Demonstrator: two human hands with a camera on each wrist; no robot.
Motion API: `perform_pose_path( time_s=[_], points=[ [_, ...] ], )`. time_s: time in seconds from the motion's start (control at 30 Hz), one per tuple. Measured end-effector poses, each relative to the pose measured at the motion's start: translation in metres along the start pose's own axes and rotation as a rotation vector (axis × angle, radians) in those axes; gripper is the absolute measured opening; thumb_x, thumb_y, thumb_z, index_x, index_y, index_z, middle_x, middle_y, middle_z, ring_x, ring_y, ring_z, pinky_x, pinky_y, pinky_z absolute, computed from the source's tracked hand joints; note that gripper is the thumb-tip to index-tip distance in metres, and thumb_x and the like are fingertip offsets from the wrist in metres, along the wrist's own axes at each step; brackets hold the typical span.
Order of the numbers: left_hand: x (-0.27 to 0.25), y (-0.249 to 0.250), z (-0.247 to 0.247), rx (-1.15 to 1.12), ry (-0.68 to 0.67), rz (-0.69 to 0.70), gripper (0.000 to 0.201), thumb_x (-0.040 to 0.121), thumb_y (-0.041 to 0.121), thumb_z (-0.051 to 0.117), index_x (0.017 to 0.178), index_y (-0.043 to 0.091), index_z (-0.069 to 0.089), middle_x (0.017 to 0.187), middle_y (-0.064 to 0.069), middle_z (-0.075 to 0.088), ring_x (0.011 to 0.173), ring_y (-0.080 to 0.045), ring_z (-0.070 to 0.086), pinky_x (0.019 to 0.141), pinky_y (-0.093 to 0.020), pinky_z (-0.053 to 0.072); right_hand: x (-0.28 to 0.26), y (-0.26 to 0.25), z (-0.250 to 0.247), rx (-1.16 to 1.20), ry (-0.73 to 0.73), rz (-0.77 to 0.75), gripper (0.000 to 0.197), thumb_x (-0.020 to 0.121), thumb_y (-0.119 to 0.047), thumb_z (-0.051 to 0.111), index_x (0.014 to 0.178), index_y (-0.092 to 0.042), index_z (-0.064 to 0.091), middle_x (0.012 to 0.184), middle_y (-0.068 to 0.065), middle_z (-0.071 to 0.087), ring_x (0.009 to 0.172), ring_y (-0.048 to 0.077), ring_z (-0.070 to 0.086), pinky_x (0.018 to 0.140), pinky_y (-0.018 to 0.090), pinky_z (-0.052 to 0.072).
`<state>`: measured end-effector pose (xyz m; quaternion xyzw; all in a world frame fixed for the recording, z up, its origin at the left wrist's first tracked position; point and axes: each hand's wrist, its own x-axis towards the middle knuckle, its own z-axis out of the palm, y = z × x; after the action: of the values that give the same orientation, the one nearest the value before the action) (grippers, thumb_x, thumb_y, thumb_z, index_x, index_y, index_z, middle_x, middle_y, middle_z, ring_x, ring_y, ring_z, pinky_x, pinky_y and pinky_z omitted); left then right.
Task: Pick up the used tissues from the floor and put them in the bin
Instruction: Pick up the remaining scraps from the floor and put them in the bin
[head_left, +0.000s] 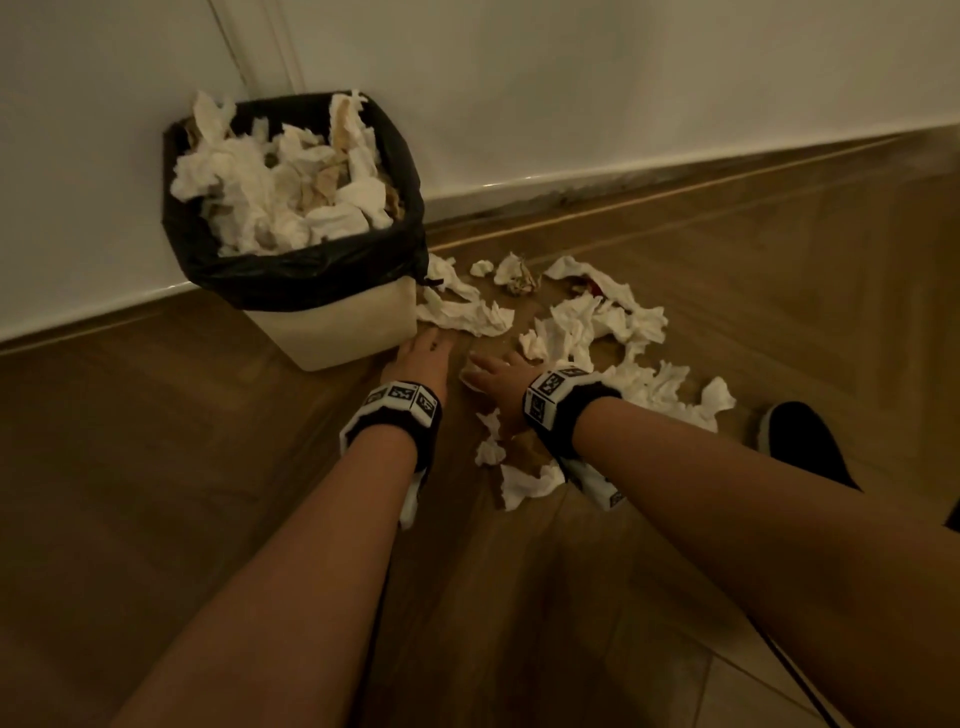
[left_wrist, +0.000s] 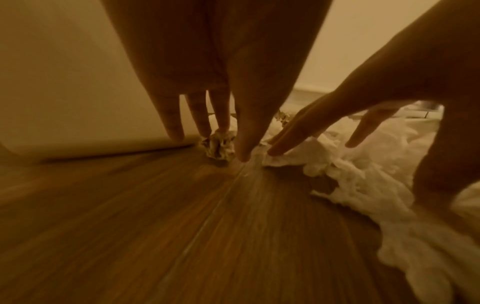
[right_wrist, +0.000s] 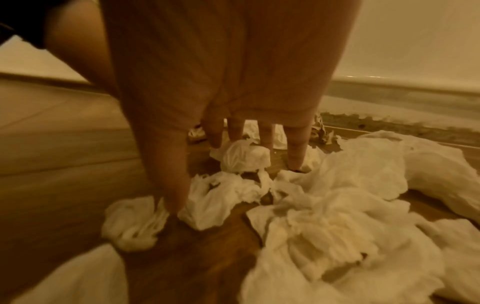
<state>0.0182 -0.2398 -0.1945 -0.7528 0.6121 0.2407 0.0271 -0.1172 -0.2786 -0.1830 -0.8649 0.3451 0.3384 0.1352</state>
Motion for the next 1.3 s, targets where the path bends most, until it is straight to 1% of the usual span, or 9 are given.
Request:
perform_pose_path(
  time_s=[0.13,0.3,0.47,0.6,0.7,0.83,1.0,1.1,1.3],
  points=[
    [-0.002,-0.003,0.008,0.017,0.049,-0.03,0.049,0.092,0.004,0.045,0.14,0.013,0.037,0.151,-0.002,0.017,0.135,-0.027,0.024,0.109,-0.039,0.033,0.0,0.003,0.011,-0.013,0.05,-0.004,0.091,0.081,-0.021,0.07,0.15,-0.026,0.011,0.157,0.002,0.009,0.133,0.036,0.026,0.093,0.046,0.042],
    [-0.001,-0.008,0.015,-0.281,0.091,-0.178,0.046,0.091,0.022,0.044,0.135,0.029,0.034,0.136,-0.01,0.044,0.119,-0.033,0.048,0.102,-0.045,0.041,-0.002,-0.002,0.028,0.026,0.19,0.019,0.073,0.084,-0.026,0.065,0.145,-0.025,0.027,0.145,0.003,0.029,0.121,0.03,0.04,0.077,0.036,0.042],
    [-0.006,-0.019,0.022,-0.105,0.089,-0.046,0.039,0.088,0.005,0.052,0.125,0.018,0.052,0.144,-0.004,0.032,0.129,-0.025,0.034,0.104,-0.037,0.036,-0.007,-0.008,0.026,0.13,0.211,0.029,0.033,0.095,-0.02,0.049,0.127,-0.014,0.052,0.134,0.007,0.044,0.114,0.028,0.05,0.086,0.042,0.05],
    [-0.01,-0.026,0.026,-0.154,0.178,-0.06,0.026,0.087,0.009,0.056,0.112,0.018,0.057,0.132,-0.005,0.04,0.119,-0.025,0.038,0.091,-0.032,0.039,-0.01,-0.004,0.017,0.294,0.176,0.126,0.027,0.096,-0.014,0.047,0.118,-0.006,0.059,0.119,0.012,0.06,0.109,0.025,0.058,0.085,0.028,0.045],
    [-0.014,-0.032,0.027,-0.13,0.207,-0.011,0.027,0.086,0.011,0.057,0.112,0.018,0.056,0.129,-0.008,0.039,0.117,-0.028,0.038,0.091,-0.036,0.041,-0.016,0.002,0.014,0.579,0.262,0.231,0.029,0.095,-0.007,0.044,0.118,-0.005,0.062,0.114,0.013,0.063,0.103,0.026,0.06,0.086,0.029,0.048],
    [-0.021,-0.039,0.027,-0.277,0.186,-0.002,0.039,0.082,0.009,0.063,0.117,0.022,0.052,0.13,-0.007,0.033,0.104,-0.027,0.051,0.091,-0.034,0.046,-0.026,0.009,0.016,1.158,0.423,0.311,0.031,0.096,-0.004,0.033,0.109,-0.012,0.06,0.102,0.009,0.061,0.069,0.017,0.056,0.059,0.026,0.047],
    [-0.037,-0.045,0.026,-0.414,0.243,-0.04,0.042,0.08,0.008,0.065,0.118,0.019,0.052,0.128,-0.008,0.031,0.098,-0.026,0.053,0.086,-0.029,0.046,-0.035,0.016,0.011,1.664,0.455,0.48,0.021,0.093,-0.021,0.05,0.104,-0.009,0.063,0.093,0.005,0.061,0.087,0.023,0.051,0.071,0.033,0.047],
    [-0.047,-0.042,0.02,-0.476,0.245,-0.03,0.029,0.087,0.005,0.054,0.115,0.013,0.05,0.122,-0.012,0.048,0.101,-0.028,0.055,0.084,-0.033,0.044,-0.039,0.015,0.01,1.697,0.447,0.549,0.021,0.088,-0.038,0.06,0.079,-0.019,0.055,0.075,0.001,0.052,0.068,0.017,0.051,0.054,0.028,0.044],
    [-0.063,-0.037,-0.018,-0.524,0.312,0.062,0.022,0.097,0.018,0.046,0.116,0.012,0.055,0.117,-0.009,0.058,0.107,-0.023,0.055,0.088,-0.031,0.042,-0.05,-0.001,-0.012,1.731,0.485,0.497,0.019,0.096,-0.024,0.051,0.081,-0.017,0.06,0.079,0.004,0.056,0.047,0.015,0.057,0.041,0.021,0.047]
  ],
)
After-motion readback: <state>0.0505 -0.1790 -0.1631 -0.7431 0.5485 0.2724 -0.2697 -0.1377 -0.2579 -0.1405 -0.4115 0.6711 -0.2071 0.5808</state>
